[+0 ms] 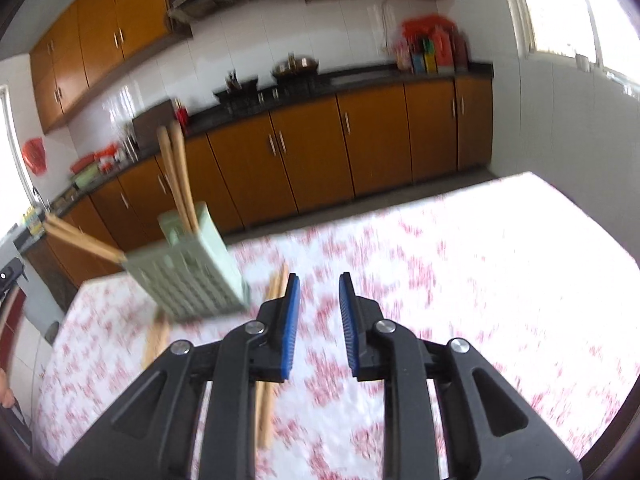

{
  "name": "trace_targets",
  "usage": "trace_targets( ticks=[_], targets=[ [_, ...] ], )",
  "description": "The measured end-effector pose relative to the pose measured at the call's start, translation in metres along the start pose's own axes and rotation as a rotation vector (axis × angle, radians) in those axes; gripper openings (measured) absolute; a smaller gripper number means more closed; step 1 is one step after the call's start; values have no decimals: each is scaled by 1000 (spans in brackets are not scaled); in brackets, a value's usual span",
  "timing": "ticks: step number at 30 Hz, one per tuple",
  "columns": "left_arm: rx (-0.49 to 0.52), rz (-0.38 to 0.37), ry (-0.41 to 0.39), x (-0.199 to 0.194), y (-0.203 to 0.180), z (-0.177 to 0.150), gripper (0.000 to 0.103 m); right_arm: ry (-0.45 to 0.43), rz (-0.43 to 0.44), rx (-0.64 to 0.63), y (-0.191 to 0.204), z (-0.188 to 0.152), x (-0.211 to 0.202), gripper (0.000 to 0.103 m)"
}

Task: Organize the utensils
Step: 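Drop the chopstick into the holder opening the left gripper while the right gripper releases its own, then lower the left gripper onto another chopstick and close while the right gripper grasps one too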

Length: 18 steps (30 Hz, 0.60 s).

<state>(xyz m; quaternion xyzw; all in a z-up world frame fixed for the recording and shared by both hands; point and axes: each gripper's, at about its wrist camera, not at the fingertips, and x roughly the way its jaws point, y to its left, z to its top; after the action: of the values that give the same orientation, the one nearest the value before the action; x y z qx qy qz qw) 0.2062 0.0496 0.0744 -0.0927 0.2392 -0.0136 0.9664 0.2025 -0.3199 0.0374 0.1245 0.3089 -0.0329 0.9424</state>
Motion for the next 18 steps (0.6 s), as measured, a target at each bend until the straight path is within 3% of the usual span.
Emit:
trace_targets(
  ticks=[5, 8, 14, 18],
  targets=[
    [4, 29, 193, 38, 21, -52, 9, 206, 71, -16, 13, -53, 47, 22],
    [-25, 18, 276, 52, 32, -76, 9, 264, 93, -48, 30, -74, 62, 22],
    [-44, -1, 342, 63, 41, -104, 10, 323, 90, -90, 47, -91, 83, 22],
    [-48, -7, 354, 64, 41, -106, 17, 318, 60, -125, 51, -92, 88, 20]
  ],
)
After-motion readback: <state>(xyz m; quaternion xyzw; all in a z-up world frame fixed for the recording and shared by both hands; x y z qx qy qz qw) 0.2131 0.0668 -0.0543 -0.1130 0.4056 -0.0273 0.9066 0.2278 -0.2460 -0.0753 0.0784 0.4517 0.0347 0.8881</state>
